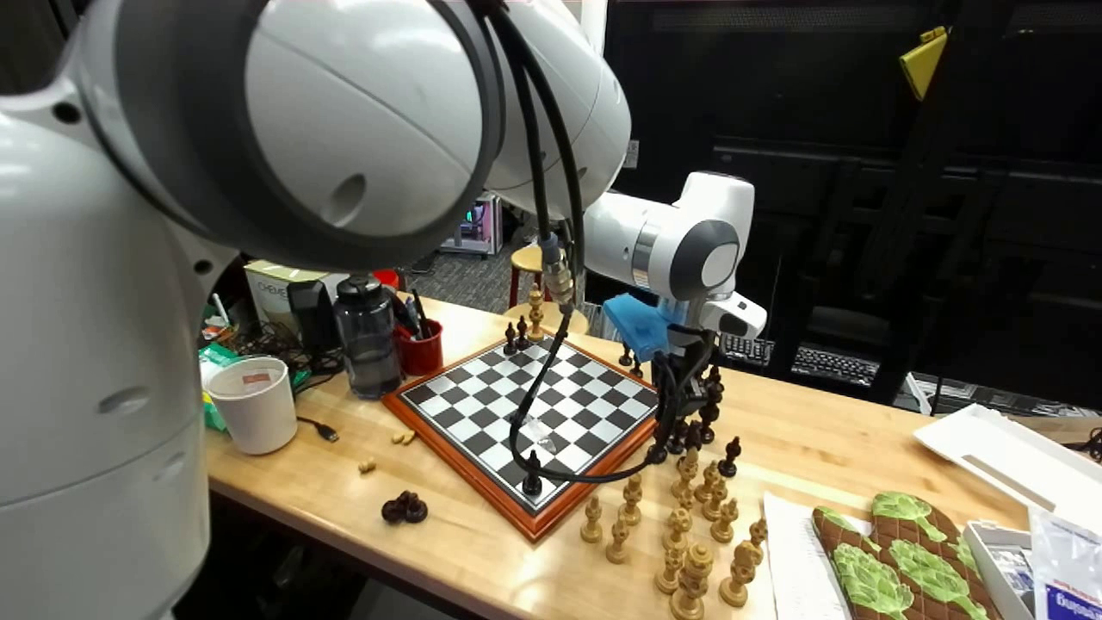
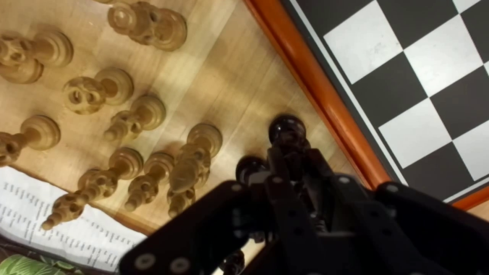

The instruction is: Pick the black bishop and set it next to the left of the black rook

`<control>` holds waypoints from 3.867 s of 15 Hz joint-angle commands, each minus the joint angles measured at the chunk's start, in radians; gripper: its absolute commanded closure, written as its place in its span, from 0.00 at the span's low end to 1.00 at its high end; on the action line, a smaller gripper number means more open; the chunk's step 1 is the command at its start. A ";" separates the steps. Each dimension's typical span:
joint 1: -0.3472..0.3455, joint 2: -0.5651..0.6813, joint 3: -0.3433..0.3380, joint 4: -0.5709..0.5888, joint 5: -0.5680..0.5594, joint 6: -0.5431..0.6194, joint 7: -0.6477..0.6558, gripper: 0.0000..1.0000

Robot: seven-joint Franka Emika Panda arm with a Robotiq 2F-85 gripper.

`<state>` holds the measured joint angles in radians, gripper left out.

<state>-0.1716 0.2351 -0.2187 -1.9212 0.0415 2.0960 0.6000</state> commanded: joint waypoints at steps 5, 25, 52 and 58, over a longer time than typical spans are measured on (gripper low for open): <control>0.012 -0.036 0.004 0.013 -0.001 -0.025 -0.019 0.95; -0.014 -0.094 0.003 0.131 -0.062 -0.236 -0.391 0.95; 0.059 -0.164 0.078 0.108 -0.187 -0.283 -0.436 0.95; 0.067 -0.256 0.094 -0.011 -0.274 -0.281 -0.505 0.95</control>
<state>-0.1112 0.0664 -0.1361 -1.8322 -0.1881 1.8168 0.1344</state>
